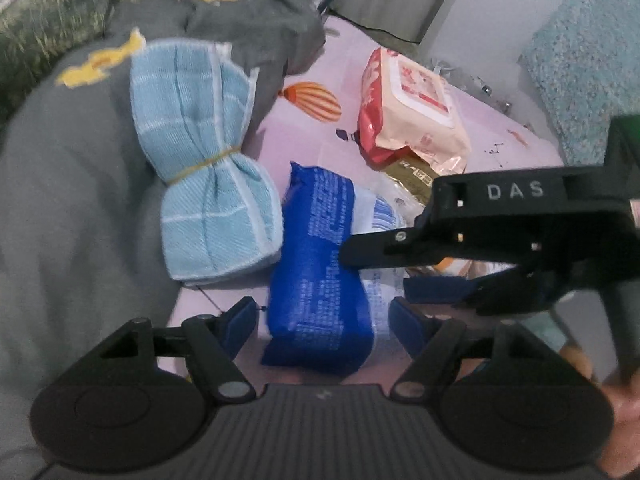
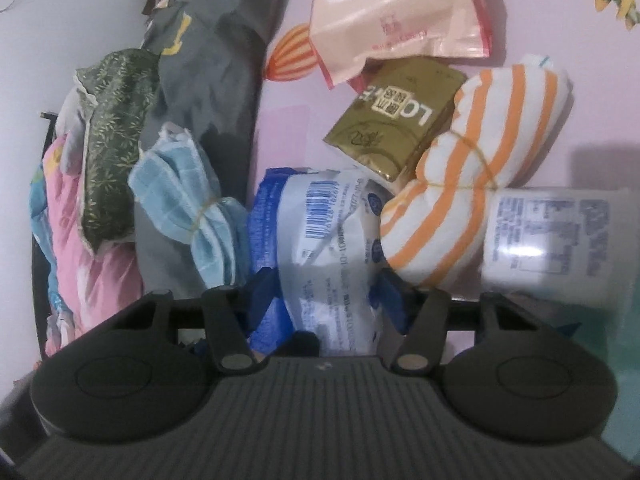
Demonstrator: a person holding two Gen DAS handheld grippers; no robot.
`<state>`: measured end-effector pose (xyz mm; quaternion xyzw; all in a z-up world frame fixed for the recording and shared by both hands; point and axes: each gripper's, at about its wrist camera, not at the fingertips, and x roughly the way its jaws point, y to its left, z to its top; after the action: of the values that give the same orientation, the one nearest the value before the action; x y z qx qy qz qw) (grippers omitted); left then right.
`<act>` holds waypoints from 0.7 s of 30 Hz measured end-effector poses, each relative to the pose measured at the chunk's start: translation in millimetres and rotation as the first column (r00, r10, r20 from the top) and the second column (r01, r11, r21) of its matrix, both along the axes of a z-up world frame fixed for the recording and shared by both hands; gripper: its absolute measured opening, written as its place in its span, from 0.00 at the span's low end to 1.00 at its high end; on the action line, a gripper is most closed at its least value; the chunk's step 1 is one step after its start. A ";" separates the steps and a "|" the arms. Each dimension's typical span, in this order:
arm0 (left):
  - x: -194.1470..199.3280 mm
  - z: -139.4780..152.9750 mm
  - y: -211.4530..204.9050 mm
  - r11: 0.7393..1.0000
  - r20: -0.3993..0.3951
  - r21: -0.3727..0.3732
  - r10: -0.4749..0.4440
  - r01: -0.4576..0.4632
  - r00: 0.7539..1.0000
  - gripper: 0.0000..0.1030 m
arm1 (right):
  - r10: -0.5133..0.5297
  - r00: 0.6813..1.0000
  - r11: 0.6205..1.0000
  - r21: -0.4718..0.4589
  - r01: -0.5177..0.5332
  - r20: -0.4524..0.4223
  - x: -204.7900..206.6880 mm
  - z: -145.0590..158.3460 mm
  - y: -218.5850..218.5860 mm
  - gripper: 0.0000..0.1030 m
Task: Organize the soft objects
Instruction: 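Move the right tool back to the blue wet-wipe pack on the bed, then grasp the blue wet-wipe pack with the right tool, then carry the blue wet-wipe pack into the cardboard box and release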
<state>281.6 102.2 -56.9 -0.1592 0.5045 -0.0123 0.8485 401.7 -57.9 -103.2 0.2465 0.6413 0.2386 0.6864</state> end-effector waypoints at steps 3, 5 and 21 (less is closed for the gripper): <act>2.0 -1.6 -1.2 1.000 0.007 -0.012 0.022 -0.022 1.000 0.71 | -0.002 1.000 1.000 0.022 0.002 0.007 -1.4 -1.3 -0.5 0.55; 1.7 3.6 -4.7 1.000 0.010 0.006 0.024 -0.024 1.000 0.69 | -0.010 1.000 0.999 0.032 0.010 0.006 -1.6 -2.1 -1.4 0.52; -46.7 107.1 -44.8 0.995 0.245 0.096 -0.039 0.016 0.969 0.69 | -0.034 0.988 0.980 0.199 0.003 0.151 -28.2 83.3 -45.2 0.45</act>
<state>234.9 57.4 50.2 -0.1095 0.3975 -0.0200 0.9108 373.5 -103.1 -19.9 0.3006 0.5573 0.3131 0.7079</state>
